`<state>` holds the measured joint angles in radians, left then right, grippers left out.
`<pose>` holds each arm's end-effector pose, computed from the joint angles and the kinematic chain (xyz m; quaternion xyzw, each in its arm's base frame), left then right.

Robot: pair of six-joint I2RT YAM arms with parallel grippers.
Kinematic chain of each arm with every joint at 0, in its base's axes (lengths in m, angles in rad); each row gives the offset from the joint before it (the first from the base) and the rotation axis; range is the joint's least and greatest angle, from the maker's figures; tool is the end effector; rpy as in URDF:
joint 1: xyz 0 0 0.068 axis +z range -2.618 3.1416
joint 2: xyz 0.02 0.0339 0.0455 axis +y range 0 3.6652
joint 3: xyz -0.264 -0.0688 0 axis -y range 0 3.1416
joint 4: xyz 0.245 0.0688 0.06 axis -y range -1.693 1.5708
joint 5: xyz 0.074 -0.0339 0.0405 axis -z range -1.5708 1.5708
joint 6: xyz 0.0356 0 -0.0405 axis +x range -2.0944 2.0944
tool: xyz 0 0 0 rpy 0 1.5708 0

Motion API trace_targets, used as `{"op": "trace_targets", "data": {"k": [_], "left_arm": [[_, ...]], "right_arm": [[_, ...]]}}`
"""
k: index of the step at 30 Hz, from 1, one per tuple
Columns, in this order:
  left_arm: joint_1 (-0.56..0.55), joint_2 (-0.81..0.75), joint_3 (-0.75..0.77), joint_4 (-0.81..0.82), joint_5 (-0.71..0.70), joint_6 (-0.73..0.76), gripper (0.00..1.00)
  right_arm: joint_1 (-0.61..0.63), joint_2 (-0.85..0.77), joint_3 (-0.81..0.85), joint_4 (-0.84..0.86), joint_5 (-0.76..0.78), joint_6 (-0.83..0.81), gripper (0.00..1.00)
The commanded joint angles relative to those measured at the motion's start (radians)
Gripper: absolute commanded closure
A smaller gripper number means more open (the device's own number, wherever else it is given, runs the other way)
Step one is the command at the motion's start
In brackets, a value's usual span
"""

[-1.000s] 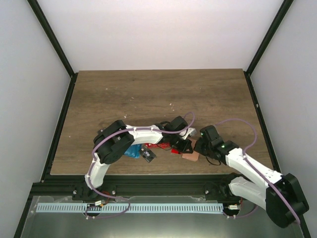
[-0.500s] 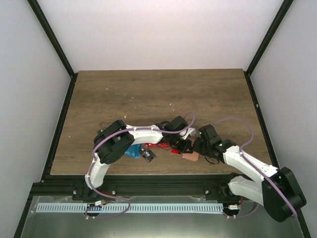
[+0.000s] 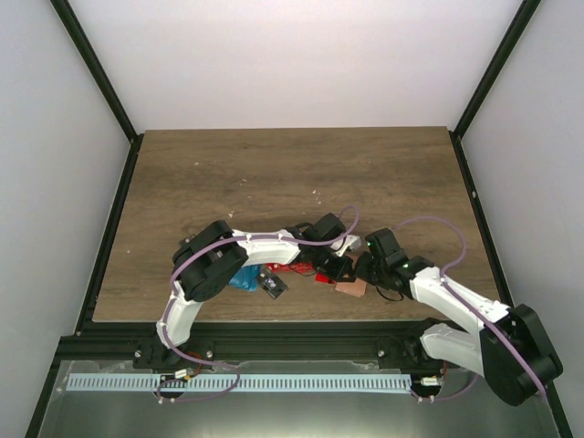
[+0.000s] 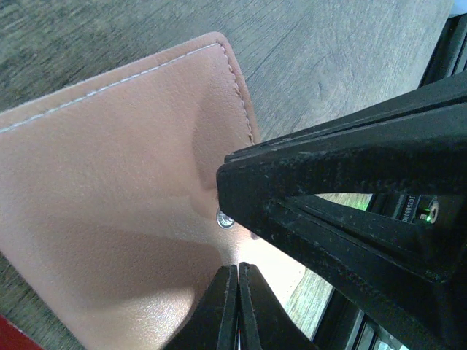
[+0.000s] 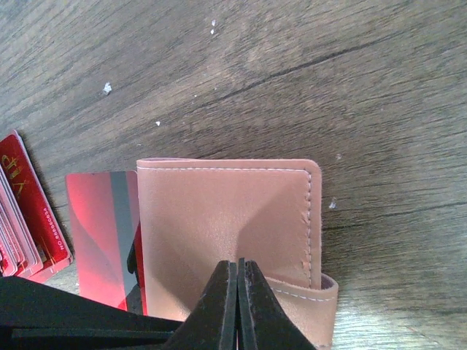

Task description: Put the credit cards into the card holder

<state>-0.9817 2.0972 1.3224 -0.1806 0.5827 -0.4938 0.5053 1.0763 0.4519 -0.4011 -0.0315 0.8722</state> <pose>0.2224 -0.3680 0.1285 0.3049 0.8648 -0.3977 0.0305 0.1617 0.0907 0.1576 0.1715 0.9476 0.1828 0.1982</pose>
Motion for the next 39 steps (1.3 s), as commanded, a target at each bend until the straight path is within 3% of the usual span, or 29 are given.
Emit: {"op": "trace_targets", "data": {"k": [1,22,31,39], "left_arm": [[-0.006,0.043,0.003,-0.02,-0.009,0.014,0.96],[0.003,0.03,-0.03,0.021,0.005,-0.001,0.96],[0.045,-0.085,-0.134,0.189,0.154,-0.107,0.96],[0.078,-0.188,-0.213,0.24,0.185,-0.146,0.96]], "right_arm": [[-0.004,0.019,0.013,0.05,-0.044,0.004,0.99],[0.065,0.014,-0.091,0.077,-0.069,0.046,0.99],[0.072,-0.038,-0.137,0.08,-0.052,0.029,0.99],[0.071,-0.032,-0.143,0.099,-0.057,0.015,0.99]]}}
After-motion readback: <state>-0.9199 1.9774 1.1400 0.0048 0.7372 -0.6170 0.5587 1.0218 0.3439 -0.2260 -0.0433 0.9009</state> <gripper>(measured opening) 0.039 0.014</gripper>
